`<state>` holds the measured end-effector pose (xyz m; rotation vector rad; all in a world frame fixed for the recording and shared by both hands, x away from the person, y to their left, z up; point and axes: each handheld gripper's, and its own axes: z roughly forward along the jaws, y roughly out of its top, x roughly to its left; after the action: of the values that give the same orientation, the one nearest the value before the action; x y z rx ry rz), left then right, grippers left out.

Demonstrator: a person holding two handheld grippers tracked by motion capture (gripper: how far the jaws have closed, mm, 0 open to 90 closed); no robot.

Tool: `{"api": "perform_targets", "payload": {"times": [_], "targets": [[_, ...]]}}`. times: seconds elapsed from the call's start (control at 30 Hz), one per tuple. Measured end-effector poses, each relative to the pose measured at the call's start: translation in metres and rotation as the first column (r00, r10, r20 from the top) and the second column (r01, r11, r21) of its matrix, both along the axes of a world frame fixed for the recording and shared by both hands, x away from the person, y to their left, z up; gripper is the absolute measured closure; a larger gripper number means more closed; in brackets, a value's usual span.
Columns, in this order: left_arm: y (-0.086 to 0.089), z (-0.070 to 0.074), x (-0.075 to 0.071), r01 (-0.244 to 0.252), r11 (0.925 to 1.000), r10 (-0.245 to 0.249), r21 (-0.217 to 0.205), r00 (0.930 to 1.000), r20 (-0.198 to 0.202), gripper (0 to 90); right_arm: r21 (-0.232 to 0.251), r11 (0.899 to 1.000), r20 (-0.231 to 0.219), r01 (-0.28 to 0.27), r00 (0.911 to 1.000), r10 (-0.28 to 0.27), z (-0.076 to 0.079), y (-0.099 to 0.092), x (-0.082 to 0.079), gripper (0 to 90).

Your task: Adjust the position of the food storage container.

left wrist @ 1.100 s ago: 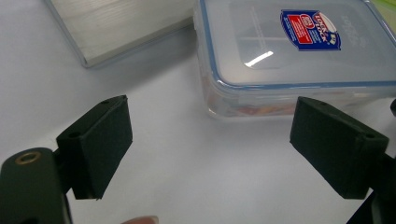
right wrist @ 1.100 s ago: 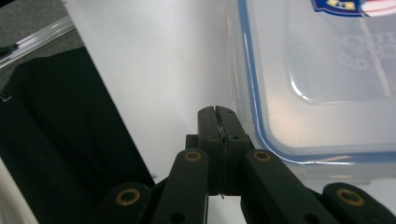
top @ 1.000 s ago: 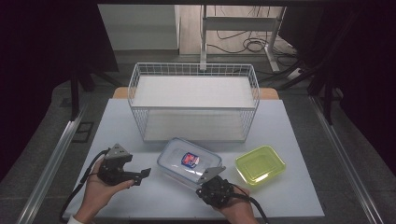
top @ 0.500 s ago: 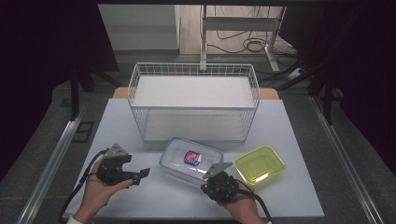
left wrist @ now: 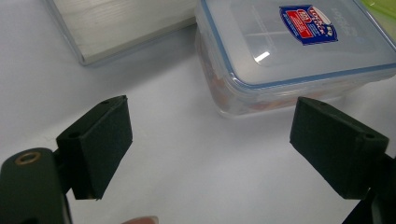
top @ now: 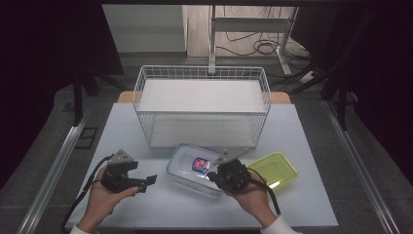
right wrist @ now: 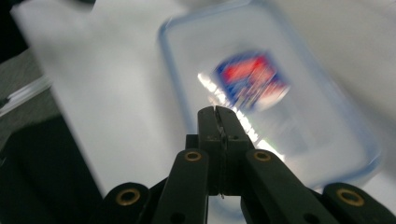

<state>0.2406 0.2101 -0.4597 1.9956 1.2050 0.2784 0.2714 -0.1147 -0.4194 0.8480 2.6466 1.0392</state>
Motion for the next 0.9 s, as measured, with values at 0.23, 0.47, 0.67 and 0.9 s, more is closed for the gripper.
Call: {"api": "perform_targets", "payload": {"times": [0.23,0.47,0.67,0.9], "targets": [[-0.002,-0.001,0.0,0.009,0.9999,-0.009,0.009,1.0,-0.004,12.7,-0.008,0.995,0.02,0.099,0.9949,-0.099,-0.003,0.027,0.054,89.2],[-0.002,-0.002,0.0,0.014,0.9998,-0.014,0.014,0.9999,-0.002,12.8,-0.051,0.99,0.048,0.131,0.9905,-0.129,-0.024,0.051,0.09,89.2],[-0.003,-0.002,0.0,0.018,0.9997,-0.018,0.014,0.9998,-0.002,12.7,-0.083,0.987,0.08,0.138,0.9881,-0.132,-0.039,0.059,0.107,89.2],[-0.003,-0.003,0.0,0.016,0.9997,-0.016,0.017,0.9999,-0.003,12.7,-0.111,0.986,0.074,0.121,0.9908,-0.114,-0.045,0.06,0.116,89.2]]}}
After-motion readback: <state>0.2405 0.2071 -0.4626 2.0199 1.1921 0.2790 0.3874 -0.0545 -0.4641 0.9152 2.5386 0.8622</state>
